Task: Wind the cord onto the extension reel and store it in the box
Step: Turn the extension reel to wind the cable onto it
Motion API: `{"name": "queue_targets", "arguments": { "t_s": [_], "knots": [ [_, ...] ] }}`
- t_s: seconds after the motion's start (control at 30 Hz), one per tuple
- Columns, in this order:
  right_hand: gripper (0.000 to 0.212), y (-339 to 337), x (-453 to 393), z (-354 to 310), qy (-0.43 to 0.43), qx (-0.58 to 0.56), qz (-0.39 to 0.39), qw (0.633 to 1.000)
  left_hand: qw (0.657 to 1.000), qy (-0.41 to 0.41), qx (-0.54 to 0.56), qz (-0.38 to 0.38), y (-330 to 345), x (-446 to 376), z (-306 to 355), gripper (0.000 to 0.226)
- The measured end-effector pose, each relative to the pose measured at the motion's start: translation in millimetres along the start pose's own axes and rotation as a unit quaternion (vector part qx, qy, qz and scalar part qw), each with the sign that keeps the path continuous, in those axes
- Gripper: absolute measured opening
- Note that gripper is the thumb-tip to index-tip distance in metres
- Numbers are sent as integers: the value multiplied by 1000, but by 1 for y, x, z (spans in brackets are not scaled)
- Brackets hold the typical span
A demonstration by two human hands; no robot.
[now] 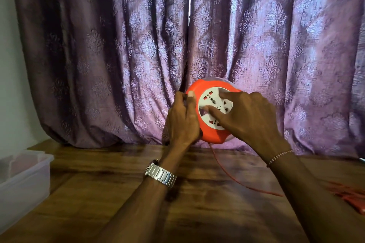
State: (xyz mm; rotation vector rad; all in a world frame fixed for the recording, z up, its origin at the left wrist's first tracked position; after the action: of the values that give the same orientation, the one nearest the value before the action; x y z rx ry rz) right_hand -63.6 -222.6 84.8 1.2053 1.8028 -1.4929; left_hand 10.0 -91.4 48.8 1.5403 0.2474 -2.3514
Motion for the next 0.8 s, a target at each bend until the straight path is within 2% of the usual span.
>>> {"name": "queue_targets", "arguments": {
  "t_s": [0.13, 0.23, 0.33, 0.4, 0.67, 0.8],
  "knots": [
    [59, -10, -2, 1, -34, 25, 23, 999, 1000, -7, 11, 9, 0, 0, -3, 36],
    [29, -16, -7, 2, -124, -20, -56, 990, 999, -20, 22, 18, -2, -2, -4, 37],
    [53, -18, -6, 1, -177, -16, -158, 971, 999, -23, 34, 23, -3, -2, -4, 39],
    [63, -18, -2, -2, -177, 9, -187, 966, 998, -28, 47, 27, -2, -2, -4, 39],
    [57, -15, 4, -5, -141, 16, -109, 984, 1000, -4, 18, 1, 1, 1, -2, 35],
    [64, -10, 3, -1, -61, 6, -80, 995, 1000, 5, -1, -9, 2, 3, -2, 41]
  ]
}}
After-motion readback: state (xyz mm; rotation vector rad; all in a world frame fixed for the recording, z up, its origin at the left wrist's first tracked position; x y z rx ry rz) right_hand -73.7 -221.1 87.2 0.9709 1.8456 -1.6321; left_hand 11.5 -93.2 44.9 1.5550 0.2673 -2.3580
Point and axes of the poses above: each hand's wrist, its own x-axis away from the middle knuckle, its own y-axis out of the palm, z = x × y, the point moved 1 cm from there along -x, towards the middle knuckle, and after that the axes turned 15 degrees about y, right-handed, at the moved point
